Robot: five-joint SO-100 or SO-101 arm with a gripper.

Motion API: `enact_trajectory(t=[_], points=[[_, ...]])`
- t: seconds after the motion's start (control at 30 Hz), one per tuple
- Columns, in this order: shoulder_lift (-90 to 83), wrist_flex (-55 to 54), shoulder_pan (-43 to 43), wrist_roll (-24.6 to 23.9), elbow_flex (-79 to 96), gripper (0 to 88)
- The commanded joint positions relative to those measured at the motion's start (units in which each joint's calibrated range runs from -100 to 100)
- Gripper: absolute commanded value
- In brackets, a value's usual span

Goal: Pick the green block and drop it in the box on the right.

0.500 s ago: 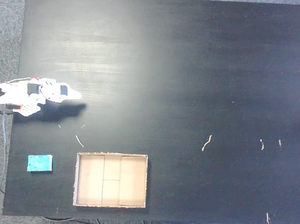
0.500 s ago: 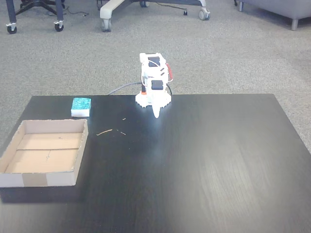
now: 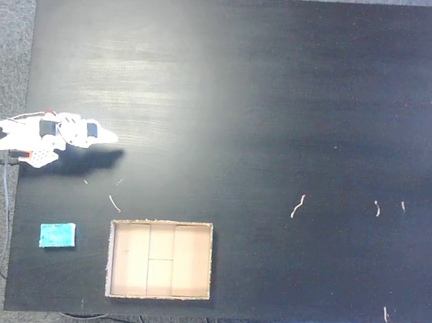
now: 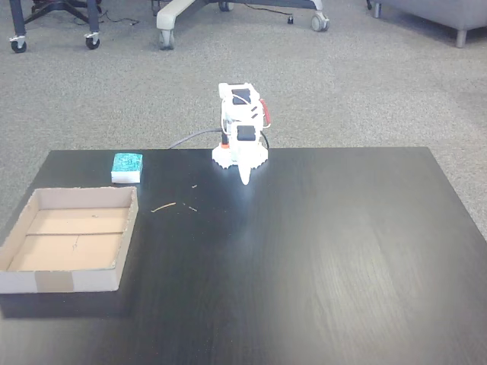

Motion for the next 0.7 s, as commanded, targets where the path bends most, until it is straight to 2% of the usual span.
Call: enact_trajectory(t=[0.0,0.43,0.53,0.6,0.67], points=[[-0.39,0.16,-0.25,0.2,1.42,0.1],[-0.39,0.16,0.67,-0.34,1.42,0.1],[-0.05,-3.22,9.1,1.47,-5.19,0.1],[6.04,-3.06,16.61,4.64,-18.07,0.1],[16.54,1.73,27.57,3.47,-35.57,0.1]])
